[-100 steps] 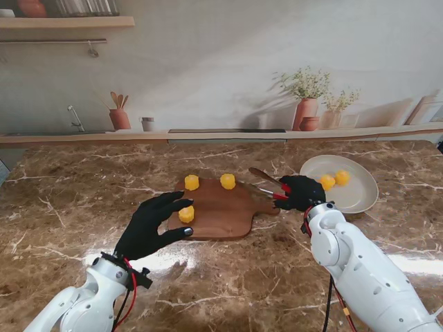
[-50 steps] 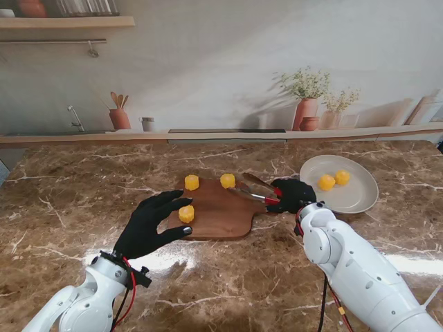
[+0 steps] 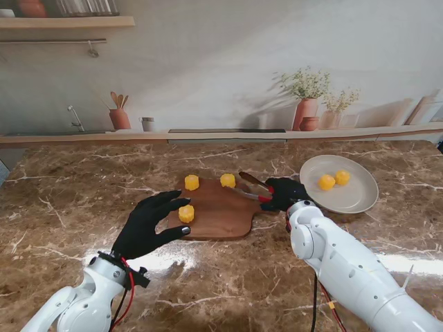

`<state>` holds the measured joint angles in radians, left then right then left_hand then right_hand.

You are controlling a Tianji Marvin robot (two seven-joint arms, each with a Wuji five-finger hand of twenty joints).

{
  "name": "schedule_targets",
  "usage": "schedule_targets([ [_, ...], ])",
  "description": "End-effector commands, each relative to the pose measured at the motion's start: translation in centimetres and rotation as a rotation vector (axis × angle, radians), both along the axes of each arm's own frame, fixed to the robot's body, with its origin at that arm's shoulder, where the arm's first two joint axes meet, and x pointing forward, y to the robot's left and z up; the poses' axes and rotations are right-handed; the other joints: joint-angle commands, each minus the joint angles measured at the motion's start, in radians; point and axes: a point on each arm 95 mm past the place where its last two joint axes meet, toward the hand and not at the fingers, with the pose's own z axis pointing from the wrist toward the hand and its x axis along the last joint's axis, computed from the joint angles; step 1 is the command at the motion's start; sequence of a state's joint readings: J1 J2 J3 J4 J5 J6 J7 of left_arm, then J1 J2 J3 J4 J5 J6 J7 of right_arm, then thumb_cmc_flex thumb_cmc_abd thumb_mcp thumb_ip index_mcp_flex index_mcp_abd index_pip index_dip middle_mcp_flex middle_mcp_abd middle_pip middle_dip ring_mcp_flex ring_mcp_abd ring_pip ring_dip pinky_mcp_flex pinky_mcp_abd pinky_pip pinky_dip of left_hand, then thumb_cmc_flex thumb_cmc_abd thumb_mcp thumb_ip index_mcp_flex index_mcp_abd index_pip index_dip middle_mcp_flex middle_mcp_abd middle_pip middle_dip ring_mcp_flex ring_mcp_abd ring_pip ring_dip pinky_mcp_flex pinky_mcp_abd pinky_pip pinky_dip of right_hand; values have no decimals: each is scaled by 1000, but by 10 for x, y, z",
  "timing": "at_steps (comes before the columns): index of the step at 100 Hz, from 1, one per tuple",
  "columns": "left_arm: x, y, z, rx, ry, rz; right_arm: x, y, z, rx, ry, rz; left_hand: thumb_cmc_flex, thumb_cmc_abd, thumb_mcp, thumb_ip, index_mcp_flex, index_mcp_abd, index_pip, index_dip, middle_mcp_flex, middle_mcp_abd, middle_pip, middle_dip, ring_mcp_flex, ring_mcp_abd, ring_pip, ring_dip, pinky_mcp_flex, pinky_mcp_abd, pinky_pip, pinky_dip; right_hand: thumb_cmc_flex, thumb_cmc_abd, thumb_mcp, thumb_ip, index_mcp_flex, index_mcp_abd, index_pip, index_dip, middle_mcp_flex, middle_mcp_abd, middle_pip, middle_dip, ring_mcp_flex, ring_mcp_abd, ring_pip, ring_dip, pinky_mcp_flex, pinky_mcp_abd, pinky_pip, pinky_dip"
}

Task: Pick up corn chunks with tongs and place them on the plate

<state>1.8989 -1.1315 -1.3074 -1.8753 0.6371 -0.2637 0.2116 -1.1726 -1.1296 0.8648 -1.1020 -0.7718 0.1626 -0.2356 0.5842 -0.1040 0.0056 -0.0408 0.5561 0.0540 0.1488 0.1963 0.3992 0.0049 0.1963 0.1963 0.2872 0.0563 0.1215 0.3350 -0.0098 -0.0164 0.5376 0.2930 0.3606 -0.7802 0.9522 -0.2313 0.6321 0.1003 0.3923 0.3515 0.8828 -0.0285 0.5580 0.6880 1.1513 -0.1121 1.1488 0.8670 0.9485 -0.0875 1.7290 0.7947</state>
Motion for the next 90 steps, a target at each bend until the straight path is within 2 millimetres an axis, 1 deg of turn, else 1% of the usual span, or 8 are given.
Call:
schedule_targets([
  [1, -3, -1, -2, 0, 8, 1, 3, 7, -1, 7, 14, -2, 30, 21, -26, 20, 8, -30, 3, 8, 4, -11, -15, -11, 4, -39, -19, -11, -13, -13, -32, -7, 7, -7, 72, 50, -8, -7, -3, 21, -14, -18, 26, 9, 4, -94, 80, 18, 28, -130, 105, 30],
  [18, -4, -1, -2, -2, 6, 4, 6, 16, -5, 5, -4, 9, 29, 21, -26, 20, 6, -31, 2, 8, 3, -11, -15, -10, 5, -40, -18, -10, -13, -13, -33, -7, 116, 1, 107, 69, 83, -93, 44, 50, 74, -51, 45, 13, 47, -95, 96, 15, 51, -119, 114, 30],
  [21, -4, 0, -2, -2, 5, 6, 6, 17, -5, 7, -7, 14, 29, 21, -26, 20, 6, -30, 2, 8, 3, -9, -15, -10, 4, -40, -18, -10, -13, -13, -33, -7, 165, 5, 92, -8, 130, -123, 63, 62, 129, -59, 29, 68, 70, -88, 96, 2, 65, -111, 123, 25],
  [24, -4, 0, -2, -3, 5, 8, 6, 18, -6, 8, -9, 19, 30, 21, -25, 20, 6, -29, 3, 8, 4, -8, -15, -10, 5, -38, -18, -10, -13, -13, -33, -7, 200, 15, 90, -38, 170, -153, 79, 68, 175, -62, 10, 83, 88, -82, 91, -5, 77, -107, 129, 23],
  [33, -5, 1, -2, -2, 5, 10, 6, 20, -8, 12, -11, 32, 30, 21, -25, 20, 6, -29, 2, 8, 3, -7, -15, -10, 4, -38, -18, -10, -14, -13, -33, -7, 300, 90, 144, -38, 184, -240, 336, -151, 288, -94, -73, 85, 125, -60, 59, -17, 96, -91, 142, 17],
  [43, -6, 1, -2, -3, 5, 12, 6, 20, -10, 12, 7, 42, 30, 23, -25, 20, 4, -27, 2, 7, 1, -7, -16, -11, 2, -39, -19, -10, -14, -12, -35, -7, 379, 176, 109, -28, 209, -280, 409, -197, 322, -99, -88, 60, 132, -43, 45, -19, 94, -76, 150, 19],
  [68, -6, 1, -3, -7, 0, 14, 2, 16, -7, 25, -23, 46, 32, 24, -25, 20, 2, -28, 0, 7, -2, -5, -18, -12, -1, -37, -21, -12, -14, -12, -38, -9, 409, 233, 75, -11, 238, -299, 420, -211, 337, -89, -111, 24, 152, -8, 8, -30, 97, -50, 156, 23],
  [90, -6, 1, -3, -10, 0, 15, -4, -8, 21, 57, -123, -49, 32, 23, -26, 20, 2, -28, 0, 8, -2, -6, -19, -12, -1, -40, -21, -12, -13, -13, -41, -9, 407, 239, 72, -11, 232, -279, 422, -218, 336, -81, -107, 25, 153, -4, -1, -30, 99, -44, 155, 23],
])
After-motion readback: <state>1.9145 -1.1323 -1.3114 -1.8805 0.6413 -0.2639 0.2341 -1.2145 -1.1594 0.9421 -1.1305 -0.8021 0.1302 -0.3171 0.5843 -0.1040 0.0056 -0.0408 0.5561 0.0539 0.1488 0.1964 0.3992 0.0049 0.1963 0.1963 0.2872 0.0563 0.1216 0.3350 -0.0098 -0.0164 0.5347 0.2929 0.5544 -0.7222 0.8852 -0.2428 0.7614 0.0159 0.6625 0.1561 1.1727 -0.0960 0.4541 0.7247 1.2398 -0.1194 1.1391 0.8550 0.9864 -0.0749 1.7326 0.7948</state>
